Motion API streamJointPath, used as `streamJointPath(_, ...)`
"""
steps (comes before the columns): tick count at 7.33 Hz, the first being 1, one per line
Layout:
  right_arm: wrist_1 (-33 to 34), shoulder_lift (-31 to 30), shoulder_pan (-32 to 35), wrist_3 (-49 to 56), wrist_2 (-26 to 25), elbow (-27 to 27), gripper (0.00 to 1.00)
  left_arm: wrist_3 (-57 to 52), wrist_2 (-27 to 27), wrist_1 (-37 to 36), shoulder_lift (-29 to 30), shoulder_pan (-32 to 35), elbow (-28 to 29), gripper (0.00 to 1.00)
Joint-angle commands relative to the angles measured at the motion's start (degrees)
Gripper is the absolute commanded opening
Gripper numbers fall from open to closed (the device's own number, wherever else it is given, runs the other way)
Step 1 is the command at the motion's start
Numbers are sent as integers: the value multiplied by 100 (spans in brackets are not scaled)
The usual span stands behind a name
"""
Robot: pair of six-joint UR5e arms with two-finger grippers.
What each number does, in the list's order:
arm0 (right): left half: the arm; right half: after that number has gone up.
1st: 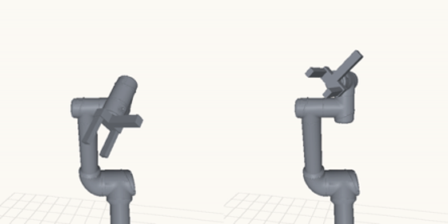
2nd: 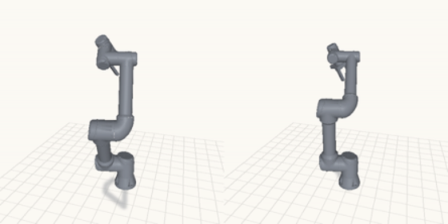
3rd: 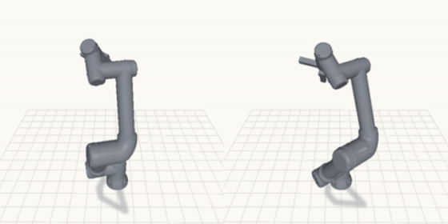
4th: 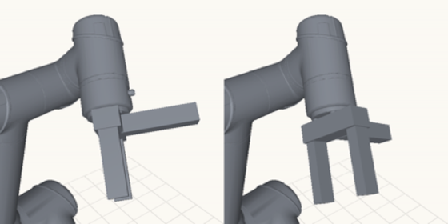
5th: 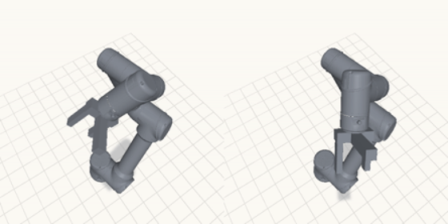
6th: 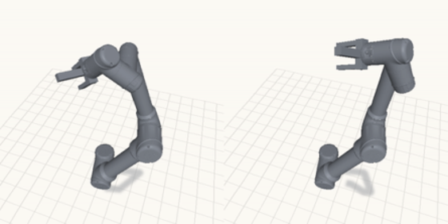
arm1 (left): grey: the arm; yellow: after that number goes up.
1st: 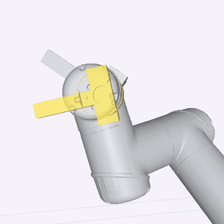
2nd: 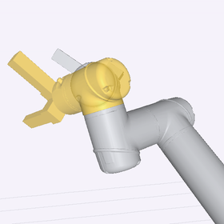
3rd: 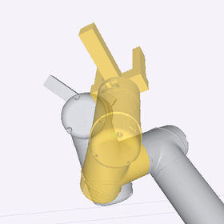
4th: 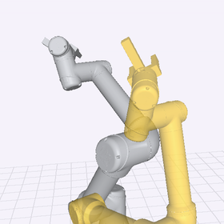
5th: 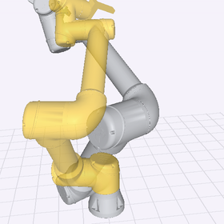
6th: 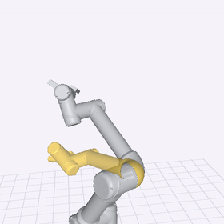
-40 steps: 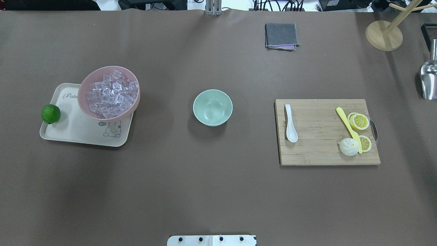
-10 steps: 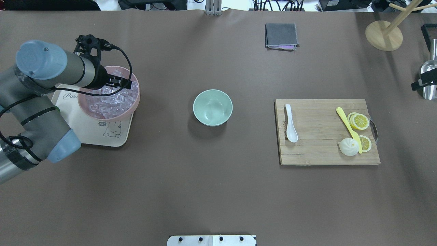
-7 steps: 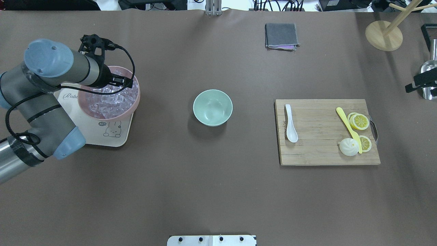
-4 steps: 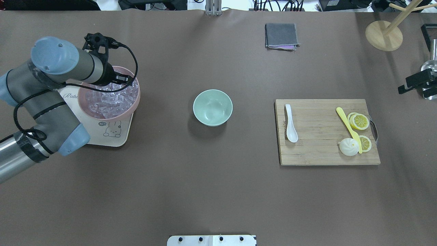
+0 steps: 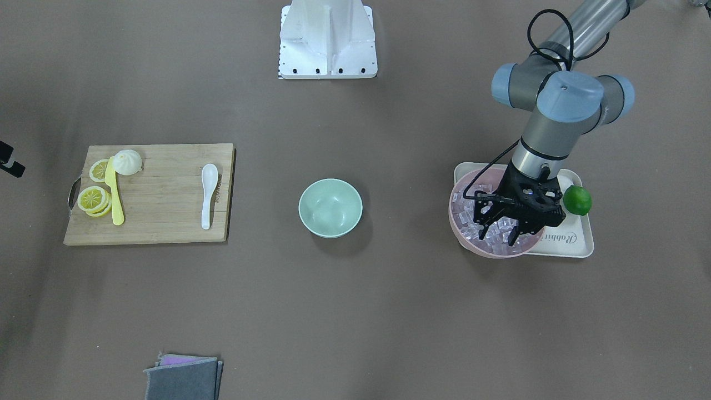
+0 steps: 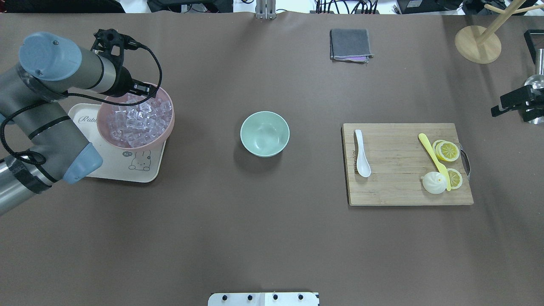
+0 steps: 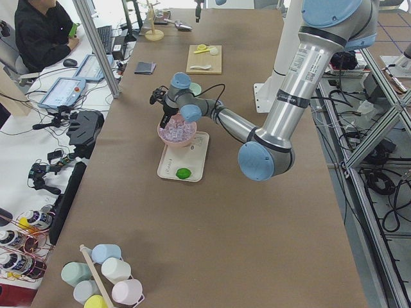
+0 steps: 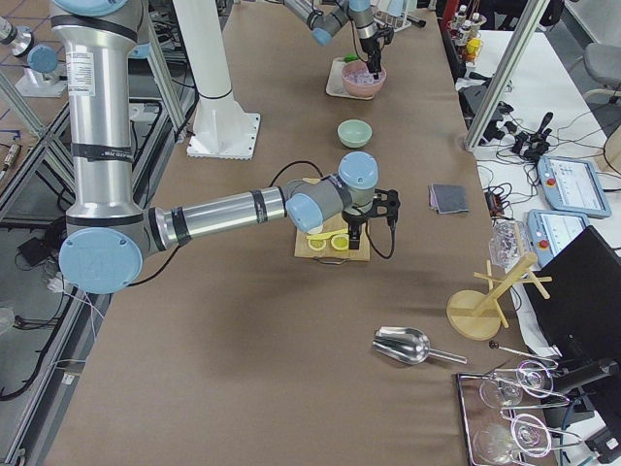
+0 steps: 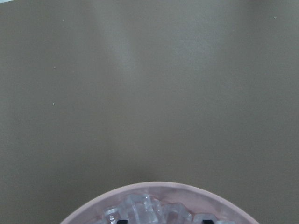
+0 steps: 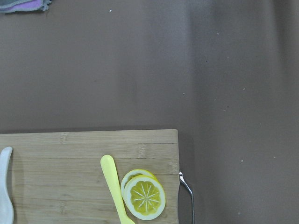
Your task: Put spoon and ice into bowl
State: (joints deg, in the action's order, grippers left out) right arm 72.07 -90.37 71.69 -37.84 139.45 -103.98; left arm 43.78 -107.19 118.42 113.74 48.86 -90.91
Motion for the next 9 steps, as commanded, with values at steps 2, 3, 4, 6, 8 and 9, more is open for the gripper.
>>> streamJointPath(2,0,2,-173,-162,-128,-61,100,60,-74,6,-19,-8,47,63)
streamJointPath(3,0,2,-234,-180,-207,-61,100,60,-73,6,-19,-8,38,63)
streamJointPath(4,0,2,-235,-197,-208,-87,100,60,-73,6,-19,-17,64,63)
streamJointPath(6,0,10,-235,-198,-208,-113,100,60,-82,-3,-19,-35,82,63)
streamJointPath(8,0,46,-235,-215,-208,-192,100,60,-82,6,-28,-140,135,63)
streamJointPath(9,0,54,-261,-407,-208,-227,100,60,-82,6,-19,-149,126,63)
